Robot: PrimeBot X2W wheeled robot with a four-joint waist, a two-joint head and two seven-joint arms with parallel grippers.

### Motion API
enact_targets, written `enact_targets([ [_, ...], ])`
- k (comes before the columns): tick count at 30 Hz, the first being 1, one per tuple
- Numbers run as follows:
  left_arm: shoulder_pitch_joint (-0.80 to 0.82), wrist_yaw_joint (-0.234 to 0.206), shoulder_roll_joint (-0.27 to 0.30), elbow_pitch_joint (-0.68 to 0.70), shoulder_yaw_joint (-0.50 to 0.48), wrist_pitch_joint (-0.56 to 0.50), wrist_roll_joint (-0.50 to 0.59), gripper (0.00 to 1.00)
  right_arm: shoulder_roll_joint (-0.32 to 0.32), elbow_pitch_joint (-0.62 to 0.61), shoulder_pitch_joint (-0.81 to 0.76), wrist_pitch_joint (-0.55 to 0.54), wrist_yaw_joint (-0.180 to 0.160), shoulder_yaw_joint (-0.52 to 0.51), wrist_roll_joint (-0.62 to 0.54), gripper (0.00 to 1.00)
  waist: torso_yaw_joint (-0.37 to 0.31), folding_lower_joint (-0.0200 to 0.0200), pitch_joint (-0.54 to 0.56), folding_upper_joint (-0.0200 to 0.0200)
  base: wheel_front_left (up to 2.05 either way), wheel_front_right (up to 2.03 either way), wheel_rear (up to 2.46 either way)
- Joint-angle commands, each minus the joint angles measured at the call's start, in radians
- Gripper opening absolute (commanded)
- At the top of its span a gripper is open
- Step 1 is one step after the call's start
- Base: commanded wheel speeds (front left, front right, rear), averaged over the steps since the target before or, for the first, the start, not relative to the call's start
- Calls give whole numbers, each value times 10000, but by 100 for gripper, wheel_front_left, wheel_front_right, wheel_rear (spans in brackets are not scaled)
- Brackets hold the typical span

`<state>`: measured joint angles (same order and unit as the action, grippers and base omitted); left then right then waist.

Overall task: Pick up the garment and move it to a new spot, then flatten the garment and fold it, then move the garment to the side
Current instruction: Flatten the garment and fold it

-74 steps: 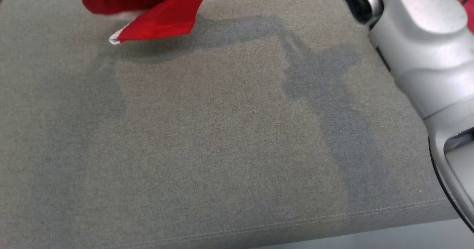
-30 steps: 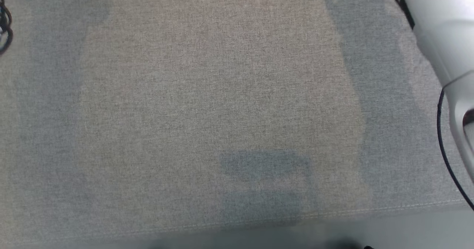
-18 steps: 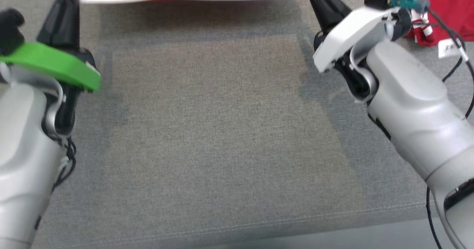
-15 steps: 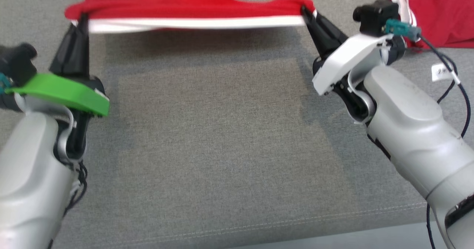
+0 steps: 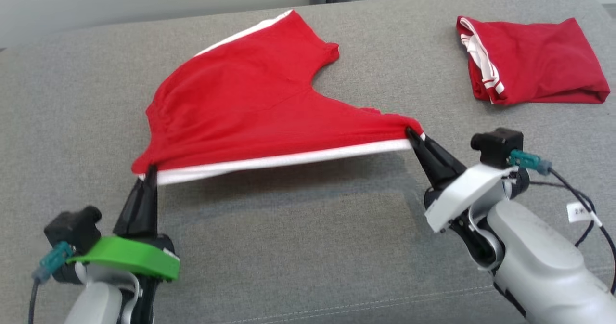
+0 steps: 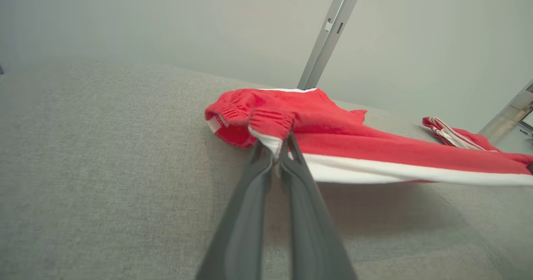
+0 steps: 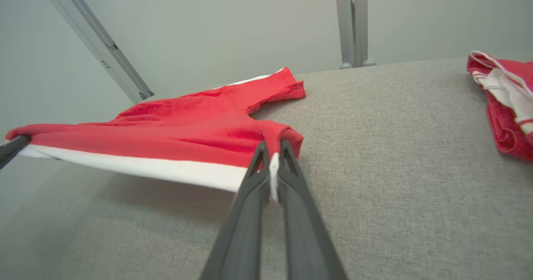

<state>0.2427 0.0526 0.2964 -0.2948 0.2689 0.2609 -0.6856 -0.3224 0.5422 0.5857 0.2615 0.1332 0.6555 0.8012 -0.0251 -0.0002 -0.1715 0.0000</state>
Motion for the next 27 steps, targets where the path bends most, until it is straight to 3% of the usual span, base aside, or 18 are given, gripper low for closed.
enact_targets([
  [1,-434,-50,48,36,-250,53,160,0,-154,-76,-529,45,-46,-228,-175,0,-127,2,345,0,0,0,0],
  [10,-2895,-97,-1311,522,-1494,54,602,0,-13,-1475,-3273,-463,-48,-1415,-988,0,-76,2,1164,0,0,0,0],
  [18,-3627,6,-1507,636,-1690,55,1422,0,416,-3517,-5234,-1722,-49,-2993,-2176,0,135,2,1329,0,0,0,0],
  [27,-3213,222,-1767,370,-1600,54,1700,0,772,-4528,-5006,-2708,-46,-3748,-3400,0,238,2,1377,0,0,0,0],
])
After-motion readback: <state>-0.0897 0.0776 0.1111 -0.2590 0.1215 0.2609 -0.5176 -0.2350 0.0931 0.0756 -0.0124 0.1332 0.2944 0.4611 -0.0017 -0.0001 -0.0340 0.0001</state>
